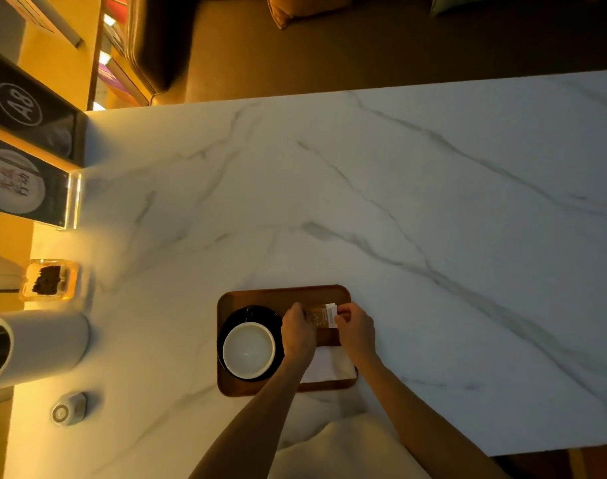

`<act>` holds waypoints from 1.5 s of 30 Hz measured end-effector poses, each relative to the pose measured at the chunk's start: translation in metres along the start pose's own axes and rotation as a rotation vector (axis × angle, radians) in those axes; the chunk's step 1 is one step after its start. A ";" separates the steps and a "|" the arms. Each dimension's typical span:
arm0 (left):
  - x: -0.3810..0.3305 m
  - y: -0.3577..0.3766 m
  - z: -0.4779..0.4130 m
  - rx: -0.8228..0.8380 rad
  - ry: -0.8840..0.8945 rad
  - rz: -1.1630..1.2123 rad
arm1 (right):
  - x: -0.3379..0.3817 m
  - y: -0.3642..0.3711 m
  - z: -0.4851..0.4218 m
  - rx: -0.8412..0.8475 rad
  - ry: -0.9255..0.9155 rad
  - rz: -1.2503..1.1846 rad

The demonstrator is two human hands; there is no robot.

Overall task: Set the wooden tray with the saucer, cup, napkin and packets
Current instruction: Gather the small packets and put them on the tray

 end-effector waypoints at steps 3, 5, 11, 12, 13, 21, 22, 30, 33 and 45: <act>0.003 0.001 -0.002 0.015 -0.003 0.020 | -0.004 0.002 -0.002 0.008 -0.008 0.011; 0.003 0.000 -0.003 0.030 0.011 0.018 | -0.005 0.001 -0.002 0.022 -0.018 0.012; 0.005 -0.005 0.001 -0.009 0.206 -0.258 | -0.003 -0.006 0.003 0.024 -0.155 0.191; 0.006 -0.004 0.002 -0.014 0.279 -0.321 | -0.003 -0.008 0.004 0.048 -0.226 0.232; 0.007 -0.003 0.002 -0.013 0.358 -0.389 | -0.003 -0.009 0.004 0.097 -0.305 0.285; 0.021 0.015 -0.003 0.040 0.592 -0.625 | -0.011 -0.002 0.000 0.310 -0.617 0.587; 0.021 0.016 -0.004 0.030 0.601 -0.636 | -0.011 -0.001 -0.001 0.297 -0.622 0.586; 0.020 0.019 -0.010 0.003 0.628 -0.681 | -0.011 0.001 -0.006 0.251 -0.645 0.583; 0.019 0.019 -0.012 0.030 0.632 -0.673 | -0.012 0.000 -0.006 0.247 -0.639 0.583; 0.023 0.017 -0.015 -0.028 0.628 -0.694 | -0.018 -0.002 -0.010 0.244 -0.624 0.527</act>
Point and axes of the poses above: each hand's wrist, its own z-axis away from the middle knuckle, its own y-axis out of the palm, x = y × z, the point moved 2 cm from there along -z, towards the middle knuckle, and after that the axes turned 13 degrees about -z, right-handed, at the moved point
